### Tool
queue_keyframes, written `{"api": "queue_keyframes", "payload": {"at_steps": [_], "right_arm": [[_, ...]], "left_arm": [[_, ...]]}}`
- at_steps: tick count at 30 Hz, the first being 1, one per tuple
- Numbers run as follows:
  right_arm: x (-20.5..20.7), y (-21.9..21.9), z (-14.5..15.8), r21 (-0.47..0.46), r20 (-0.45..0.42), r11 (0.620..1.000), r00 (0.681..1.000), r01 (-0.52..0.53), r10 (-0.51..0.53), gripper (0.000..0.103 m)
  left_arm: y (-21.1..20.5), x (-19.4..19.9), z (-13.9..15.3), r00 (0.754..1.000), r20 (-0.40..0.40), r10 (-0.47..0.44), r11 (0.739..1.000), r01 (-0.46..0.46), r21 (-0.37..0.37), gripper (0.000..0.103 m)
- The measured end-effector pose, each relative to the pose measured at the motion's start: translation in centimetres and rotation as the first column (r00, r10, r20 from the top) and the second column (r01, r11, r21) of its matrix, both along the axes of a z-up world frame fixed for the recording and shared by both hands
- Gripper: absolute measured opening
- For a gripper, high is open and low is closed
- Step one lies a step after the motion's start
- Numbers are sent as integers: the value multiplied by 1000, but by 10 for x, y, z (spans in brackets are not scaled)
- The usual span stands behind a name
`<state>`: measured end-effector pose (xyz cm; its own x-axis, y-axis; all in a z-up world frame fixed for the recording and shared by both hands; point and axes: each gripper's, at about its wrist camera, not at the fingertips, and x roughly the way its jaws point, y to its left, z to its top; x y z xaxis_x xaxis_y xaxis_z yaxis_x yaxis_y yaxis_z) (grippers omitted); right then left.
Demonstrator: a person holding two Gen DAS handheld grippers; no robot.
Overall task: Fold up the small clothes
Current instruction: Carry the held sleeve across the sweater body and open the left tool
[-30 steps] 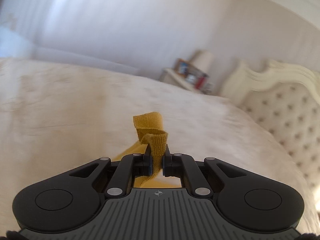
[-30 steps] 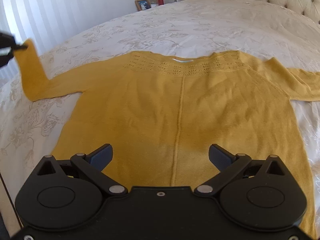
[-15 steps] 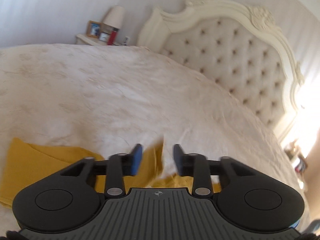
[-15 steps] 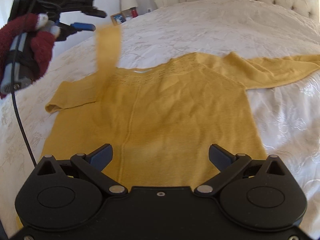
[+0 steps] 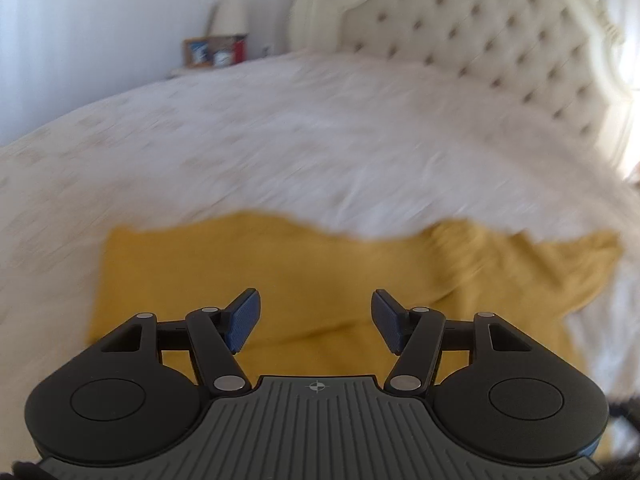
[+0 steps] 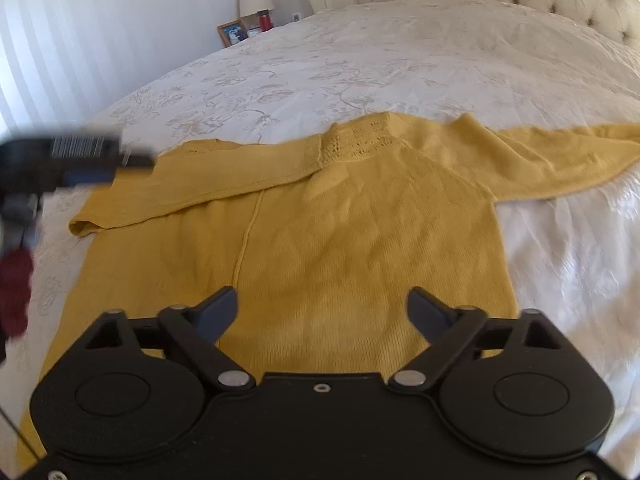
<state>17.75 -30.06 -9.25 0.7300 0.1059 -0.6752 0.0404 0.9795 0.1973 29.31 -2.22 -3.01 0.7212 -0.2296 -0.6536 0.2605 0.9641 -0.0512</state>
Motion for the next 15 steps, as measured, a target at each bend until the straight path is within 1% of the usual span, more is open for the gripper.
{"api": "queue_keyframes", "payload": {"at_steps": [1, 4, 5, 7, 8, 10, 13, 15], "right_arm": [[7, 0, 1, -2, -4, 1000, 1000, -5, 5, 82], [26, 2, 5, -23, 1, 1000, 1000, -7, 7, 82], [33, 3, 6, -34, 6, 999, 1000, -11, 12, 81], [48, 5, 8, -49, 13, 998, 1000, -24, 25, 74], [55, 6, 8, -51, 15, 998, 999, -27, 28, 74], [72, 8, 7, -50, 19, 998, 999, -35, 36, 72], [94, 10, 6, -52, 41, 997, 998, -53, 55, 72], [110, 11, 5, -72, 43, 996, 997, -57, 60, 72]], "left_arm": [[12, -1, -10, 999, -18, 32, 999, -31, 26, 60], [43, 0, -30, 991, -53, 125, 990, -121, 70, 60], [52, 2, -34, 988, -60, 145, 987, -141, 75, 60], [66, 8, -42, 983, -69, 172, 983, -167, 72, 60], [73, 13, -45, 979, -75, 187, 980, -182, 75, 60], [79, 18, -50, 978, -80, 192, 979, -185, 82, 60], [85, 27, -54, 981, -74, 181, 981, -175, 80, 63], [91, 27, -59, 979, -67, 193, 980, -190, 50, 65]]}}
